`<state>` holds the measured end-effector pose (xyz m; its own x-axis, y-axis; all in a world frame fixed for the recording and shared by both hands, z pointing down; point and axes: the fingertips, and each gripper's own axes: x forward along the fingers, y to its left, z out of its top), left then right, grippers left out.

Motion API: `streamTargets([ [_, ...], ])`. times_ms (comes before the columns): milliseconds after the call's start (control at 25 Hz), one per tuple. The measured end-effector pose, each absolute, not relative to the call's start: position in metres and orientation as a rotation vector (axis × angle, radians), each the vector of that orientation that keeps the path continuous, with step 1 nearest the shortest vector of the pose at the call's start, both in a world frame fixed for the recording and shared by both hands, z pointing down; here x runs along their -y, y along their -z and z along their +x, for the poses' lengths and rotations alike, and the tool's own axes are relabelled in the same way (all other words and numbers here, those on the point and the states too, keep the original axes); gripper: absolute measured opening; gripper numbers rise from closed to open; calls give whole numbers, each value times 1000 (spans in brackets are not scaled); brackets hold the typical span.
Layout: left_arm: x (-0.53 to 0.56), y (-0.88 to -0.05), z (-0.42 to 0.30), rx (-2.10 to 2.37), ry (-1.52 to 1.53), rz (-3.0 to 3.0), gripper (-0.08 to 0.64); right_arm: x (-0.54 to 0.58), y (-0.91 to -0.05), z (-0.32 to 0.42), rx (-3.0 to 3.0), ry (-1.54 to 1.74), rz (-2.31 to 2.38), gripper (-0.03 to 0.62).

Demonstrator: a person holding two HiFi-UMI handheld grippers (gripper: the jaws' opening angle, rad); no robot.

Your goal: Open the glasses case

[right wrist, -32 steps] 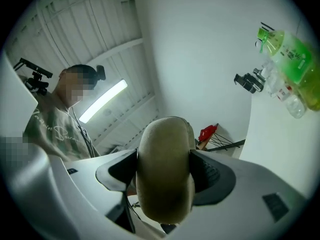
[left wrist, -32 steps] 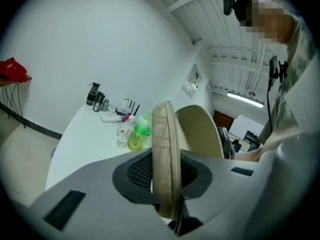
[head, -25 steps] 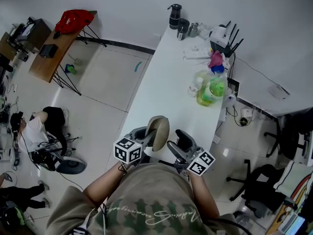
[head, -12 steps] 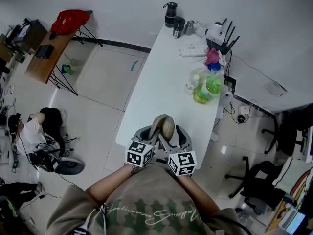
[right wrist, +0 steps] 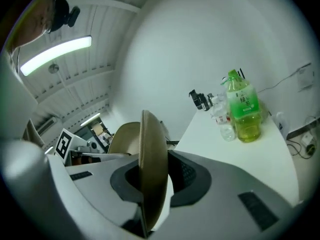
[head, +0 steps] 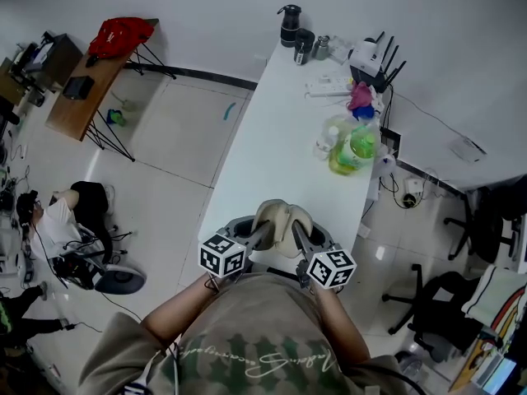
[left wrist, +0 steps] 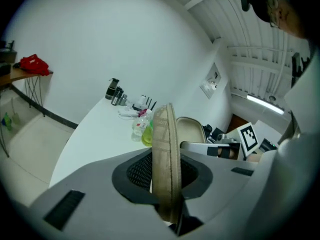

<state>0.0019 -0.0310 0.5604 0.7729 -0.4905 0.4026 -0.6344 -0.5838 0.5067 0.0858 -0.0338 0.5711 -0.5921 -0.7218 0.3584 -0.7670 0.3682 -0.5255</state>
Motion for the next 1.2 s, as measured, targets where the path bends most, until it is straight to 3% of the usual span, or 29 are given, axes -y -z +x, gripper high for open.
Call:
streamTargets([
  [240,12,-567,9,673,-378,2381,66,31,-580,88,2548,-1103,1287,60],
  [720,-7,-564,20,607,-417,2402,151,39,-597,94,2415,-1099,1421,60],
  [1200,11,-582,6,781,-459,2359,149,35,-587,102,2463,-1201,1447,60],
])
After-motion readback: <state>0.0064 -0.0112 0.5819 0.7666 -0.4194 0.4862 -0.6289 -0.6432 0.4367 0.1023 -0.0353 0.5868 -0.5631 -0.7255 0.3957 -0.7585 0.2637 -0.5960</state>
